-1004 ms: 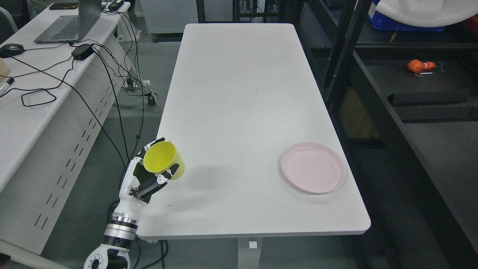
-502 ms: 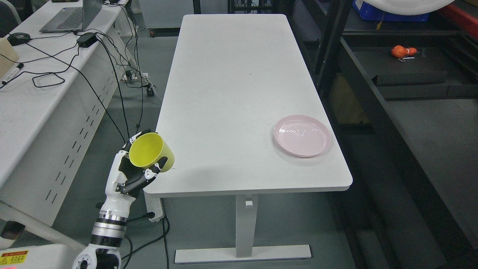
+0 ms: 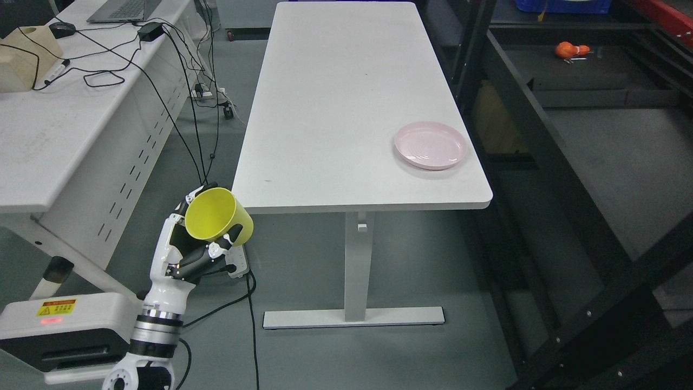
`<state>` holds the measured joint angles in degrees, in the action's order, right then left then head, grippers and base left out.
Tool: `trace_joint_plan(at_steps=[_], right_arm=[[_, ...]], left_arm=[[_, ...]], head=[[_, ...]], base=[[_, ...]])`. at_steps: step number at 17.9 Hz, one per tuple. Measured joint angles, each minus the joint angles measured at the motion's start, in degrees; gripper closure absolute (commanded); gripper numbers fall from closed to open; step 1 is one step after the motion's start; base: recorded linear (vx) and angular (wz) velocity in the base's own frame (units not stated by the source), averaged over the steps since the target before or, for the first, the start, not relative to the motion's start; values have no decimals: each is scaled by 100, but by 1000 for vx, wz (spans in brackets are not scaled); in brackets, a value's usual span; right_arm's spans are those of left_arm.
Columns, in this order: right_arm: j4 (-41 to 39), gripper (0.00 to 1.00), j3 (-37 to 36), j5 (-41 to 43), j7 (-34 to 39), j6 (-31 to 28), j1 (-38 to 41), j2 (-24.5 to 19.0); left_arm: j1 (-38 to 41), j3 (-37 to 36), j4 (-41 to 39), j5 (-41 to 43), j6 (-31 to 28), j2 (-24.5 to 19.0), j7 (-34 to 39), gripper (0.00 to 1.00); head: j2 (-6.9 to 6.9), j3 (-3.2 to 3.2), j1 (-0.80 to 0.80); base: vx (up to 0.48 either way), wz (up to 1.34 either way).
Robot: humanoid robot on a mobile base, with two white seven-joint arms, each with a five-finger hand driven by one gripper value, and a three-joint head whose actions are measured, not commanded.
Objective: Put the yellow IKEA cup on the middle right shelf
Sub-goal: 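Lift the yellow cup with the left hand while turning toward the shelf, then raise the cup with the left hand up onto the upper shelf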
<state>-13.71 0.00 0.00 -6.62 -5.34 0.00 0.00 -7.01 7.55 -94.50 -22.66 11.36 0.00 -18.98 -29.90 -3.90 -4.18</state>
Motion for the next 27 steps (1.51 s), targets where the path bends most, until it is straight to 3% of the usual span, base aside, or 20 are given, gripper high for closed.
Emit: trace_joint_plan(at_steps=[14, 27], right_arm=[[0, 1, 0, 0, 7, 0, 2, 0], [-1, 1, 0, 0, -6, 0, -2, 0]], left_arm=[[-56, -763, -149, -2, 142, 0, -3, 98], [-408, -1819, -183, -2, 450, 0, -5, 98]], head=[[0, 0, 0], [0, 0, 0]], base=[[-286, -776], [-10, -544]])
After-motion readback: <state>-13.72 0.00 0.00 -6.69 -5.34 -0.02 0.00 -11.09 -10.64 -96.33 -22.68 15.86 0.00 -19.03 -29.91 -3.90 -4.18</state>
